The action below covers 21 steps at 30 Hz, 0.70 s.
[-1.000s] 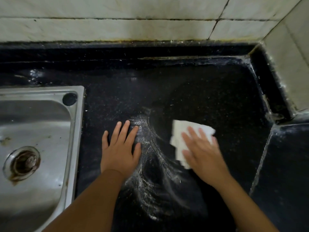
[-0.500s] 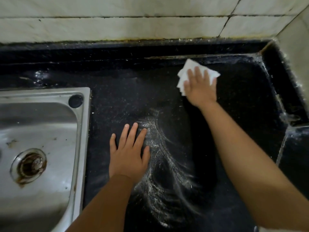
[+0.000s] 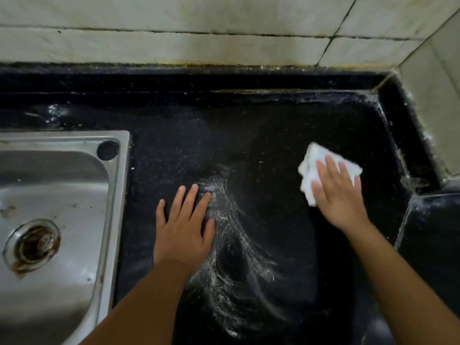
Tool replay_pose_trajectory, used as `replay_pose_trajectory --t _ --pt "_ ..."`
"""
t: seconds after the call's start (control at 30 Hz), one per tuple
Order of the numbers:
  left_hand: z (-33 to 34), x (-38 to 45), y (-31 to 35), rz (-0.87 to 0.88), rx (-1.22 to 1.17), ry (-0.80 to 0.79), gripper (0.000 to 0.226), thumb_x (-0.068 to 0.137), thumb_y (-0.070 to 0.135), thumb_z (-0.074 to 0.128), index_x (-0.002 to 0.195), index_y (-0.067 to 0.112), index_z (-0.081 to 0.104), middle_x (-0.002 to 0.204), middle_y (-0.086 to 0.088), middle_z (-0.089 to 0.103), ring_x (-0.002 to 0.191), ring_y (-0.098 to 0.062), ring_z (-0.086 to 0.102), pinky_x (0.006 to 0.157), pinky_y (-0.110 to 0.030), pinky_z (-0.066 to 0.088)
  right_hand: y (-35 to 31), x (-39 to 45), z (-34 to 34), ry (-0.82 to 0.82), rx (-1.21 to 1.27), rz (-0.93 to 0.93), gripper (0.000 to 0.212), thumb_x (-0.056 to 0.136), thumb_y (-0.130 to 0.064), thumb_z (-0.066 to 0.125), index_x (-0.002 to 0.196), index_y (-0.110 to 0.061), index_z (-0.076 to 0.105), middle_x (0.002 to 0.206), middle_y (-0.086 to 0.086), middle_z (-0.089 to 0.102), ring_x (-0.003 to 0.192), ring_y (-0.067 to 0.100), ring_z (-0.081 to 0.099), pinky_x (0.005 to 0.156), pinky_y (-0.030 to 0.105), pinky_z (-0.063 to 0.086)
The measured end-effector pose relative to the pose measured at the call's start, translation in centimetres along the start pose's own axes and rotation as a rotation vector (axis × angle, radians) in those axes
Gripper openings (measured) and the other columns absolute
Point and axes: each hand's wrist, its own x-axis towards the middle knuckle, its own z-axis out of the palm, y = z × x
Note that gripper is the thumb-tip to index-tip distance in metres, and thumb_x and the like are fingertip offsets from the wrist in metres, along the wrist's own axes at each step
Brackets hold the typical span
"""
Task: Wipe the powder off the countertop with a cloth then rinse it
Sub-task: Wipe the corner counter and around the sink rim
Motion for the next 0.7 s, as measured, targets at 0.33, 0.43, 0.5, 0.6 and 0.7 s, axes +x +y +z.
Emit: replay_pose_trajectory --t 0.33,0.43,0.5,0.6,0.7 --pt "0.4 0.0 -0.2 0.028 0.056 0.085 0.051 0.087 0.036 0.030 0.126 0.014 0.054 0.136 -0.010 0.049 0.130 -0.020 0.024 0.102 -0.044 0.010 -12.7 -0.3 3.3 0.004 -0.053 -0.383 0.052 0.095 -0.038 0.019 0.145 -0.025 0.027 0.155 0.002 0.021 0.143 0.024 0.017 0.114 0.045 0.013" --pt "0.4 -0.1 -0.1 -0.008 0.012 0.060 0.064 0.085 0.046 0.014 0.136 0.021 0.042 0.148 -0.002 0.032 0.138 -0.010 0.007 0.109 -0.039 -0.001 -7.6 -6.9 4.9 0.015 -0.059 -0.379 0.046 0.095 -0.040 0.021 0.132 -0.026 0.045 0.136 0.001 0.052 0.128 0.023 0.040 0.102 0.044 0.026" --pt "0.2 -0.2 0.0 -0.026 -0.025 0.033 0.073 0.080 0.051 0.002 0.141 0.025 0.031 0.152 0.003 0.017 0.135 -0.005 -0.005 0.111 -0.038 -0.009 -2.6 -9.5 4.9 -0.032 -0.093 -0.326 0.049 0.099 -0.042 0.007 0.132 -0.024 0.038 0.134 0.003 0.054 0.125 0.021 0.036 0.097 0.044 0.025" --pt "-0.2 -0.2 0.2 -0.034 -0.021 0.008 0.079 0.075 0.053 -0.005 0.144 0.027 0.024 0.154 0.005 0.009 0.132 -0.003 -0.012 0.111 -0.039 -0.010 3.4 -8.0 2.6 -0.040 -0.115 -0.096 0.064 0.098 -0.046 0.001 0.134 -0.013 0.041 0.133 0.016 0.053 0.126 0.031 0.040 0.096 0.054 0.036" --pt "-0.4 -0.2 0.3 -0.045 -0.019 0.003 0.079 0.074 0.053 -0.005 0.144 0.027 0.023 0.154 0.005 0.009 0.132 -0.003 -0.012 0.111 -0.040 -0.010 4.7 -1.9 -0.1 0.071 0.049 0.210 0.063 0.094 -0.049 0.012 0.147 -0.016 0.023 0.155 0.009 0.017 0.143 0.031 0.013 0.111 0.054 0.011"
